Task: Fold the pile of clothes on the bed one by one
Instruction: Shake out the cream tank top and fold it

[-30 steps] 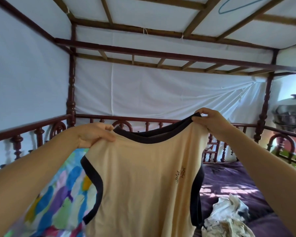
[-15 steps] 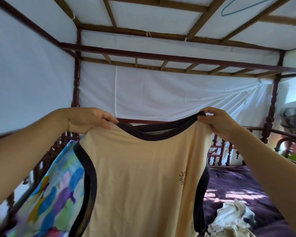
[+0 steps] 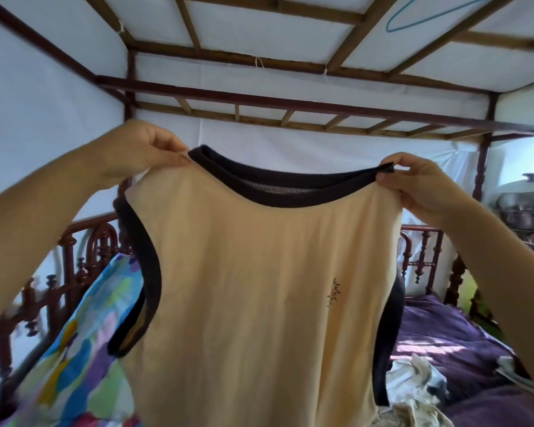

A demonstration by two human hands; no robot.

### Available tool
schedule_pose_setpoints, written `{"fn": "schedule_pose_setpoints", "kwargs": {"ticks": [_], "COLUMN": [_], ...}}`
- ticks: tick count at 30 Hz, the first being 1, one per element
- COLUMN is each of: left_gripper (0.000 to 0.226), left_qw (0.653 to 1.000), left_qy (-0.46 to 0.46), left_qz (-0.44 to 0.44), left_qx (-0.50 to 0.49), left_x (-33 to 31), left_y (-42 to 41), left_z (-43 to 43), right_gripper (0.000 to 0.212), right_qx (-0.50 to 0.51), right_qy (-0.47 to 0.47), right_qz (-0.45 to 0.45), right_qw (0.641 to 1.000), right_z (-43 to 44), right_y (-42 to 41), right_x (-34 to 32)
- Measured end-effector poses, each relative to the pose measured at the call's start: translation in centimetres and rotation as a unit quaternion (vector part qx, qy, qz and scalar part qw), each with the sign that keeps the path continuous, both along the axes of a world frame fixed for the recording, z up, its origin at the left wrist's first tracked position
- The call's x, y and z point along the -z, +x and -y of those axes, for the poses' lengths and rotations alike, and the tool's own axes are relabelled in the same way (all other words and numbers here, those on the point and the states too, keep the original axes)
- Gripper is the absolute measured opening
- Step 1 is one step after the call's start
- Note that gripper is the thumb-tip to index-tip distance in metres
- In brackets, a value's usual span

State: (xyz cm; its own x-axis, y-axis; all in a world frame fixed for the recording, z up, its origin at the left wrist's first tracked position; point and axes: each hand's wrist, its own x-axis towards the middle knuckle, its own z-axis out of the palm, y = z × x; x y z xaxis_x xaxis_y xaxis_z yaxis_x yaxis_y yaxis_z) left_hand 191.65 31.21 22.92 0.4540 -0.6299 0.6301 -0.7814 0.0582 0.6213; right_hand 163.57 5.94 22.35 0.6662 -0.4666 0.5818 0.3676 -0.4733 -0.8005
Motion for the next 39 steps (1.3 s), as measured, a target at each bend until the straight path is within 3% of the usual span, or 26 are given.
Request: {"fn": "schedule_pose_setpoints", "kwargs": {"ticks": [2, 6, 8, 12, 14, 17, 18, 20, 22, 24, 25, 27, 28, 30, 32, 34, 36, 39], "left_gripper": [0.018, 0.007, 0.010, 0.011, 0.023, 0.083, 0.087, 0.071, 0.038, 0.023, 0.023, 0.018, 0.022, 0.055, 0.088, 0.096, 0.096, 0.091], "left_qw": [1.000, 0.989, 0.980, 0.950, 0.917, 0.874, 0.865, 0.852, 0.847, 0.856, 0.874, 0.923, 0.939, 0.946, 0.923, 0.880, 0.819, 0.714], "left_qy": [0.010, 0.144, 0.170, 0.257, 0.329, 0.444, 0.469, 0.505, 0.525, 0.483, 0.434, 0.292, 0.225, 0.177, 0.274, 0.408, 0.515, 0.602], "left_qz": [0.008, -0.040, -0.097, -0.163, -0.196, -0.136, -0.107, -0.049, 0.067, 0.151, 0.139, 0.037, -0.036, -0.174, -0.207, -0.171, -0.182, -0.293], "left_qx": [-0.017, -0.014, 0.023, 0.067, 0.113, 0.144, 0.143, 0.130, 0.041, -0.105, -0.169, -0.248, -0.256, -0.211, -0.175, -0.172, -0.178, -0.206], "left_x": [-0.2, 2.8, 6.1, 14.1, 17.9, 21.6, 22.4, 23.9, 25.3, 26.0, 26.2, 27.1, 27.7, 31.4, 37.9, 46.0, 53.3, 60.1], "left_y": [-0.4, 0.6, 1.3, 2.0, 2.7, 4.0, 4.5, 5.6, 7.0, 8.1, 8.5, 9.6, 9.8, 9.9, 8.8, 7.1, 4.9, 1.1], "left_z": [0.3, 1.5, 2.3, 3.7, 4.0, 4.6, 5.1, 6.9, 9.6, 12.9, 14.7, 18.5, 20.1, 22.5, 22.8, 20.7, 16.7, 9.7], "right_gripper": [0.017, 0.049, 0.041, 0.026, 0.025, 0.018, 0.015, 0.016, 0.033, 0.042, 0.032, 0.026, 0.033, 0.055, 0.069, 0.071, 0.069, 0.065], "right_qx": [0.010, 0.044, 0.028, -0.012, -0.042, -0.083, -0.085, -0.068, 0.019, 0.193, 0.276, 0.404, 0.412, 0.348, 0.295, 0.266, 0.240, 0.229], "right_qy": [-0.014, -0.021, -0.014, -0.083, -0.061, 0.012, 0.017, -0.005, -0.045, -0.072, -0.049, 0.053, 0.108, 0.197, 0.220, 0.209, 0.235, 0.307], "right_qz": [-0.027, -0.155, -0.232, -0.452, -0.522, -0.553, -0.566, -0.583, -0.550, -0.413, -0.330, -0.229, -0.195, -0.152, -0.198, -0.314, -0.417, -0.524], "right_qw": [0.999, 0.987, 0.972, 0.888, 0.850, 0.829, 0.820, 0.810, 0.834, 0.887, 0.901, 0.884, 0.884, 0.904, 0.909, 0.887, 0.845, 0.761], "right_z": [0.0, 1.6, 2.8, 5.2, 6.7, 8.4, 8.5, 8.7, 9.7, 10.8, 11.2, 11.8, 12.1, 12.2, 11.4, 9.6, 6.6, 2.3], "right_y": [-0.1, 0.4, 0.4, 0.8, 1.3, 2.5, 2.8, 3.9, 6.0, 8.9, 10.5, 13.9, 15.4, 17.8, 18.4, 16.9, 14.0, 9.4], "right_x": [-0.4, 2.4, 5.3, 11.9, 15.8, 20.9, 22.0, 23.4, 24.5, 25.6, 26.1, 27.3, 28.3, 31.5, 36.5, 43.1, 49.4, 56.8]}}
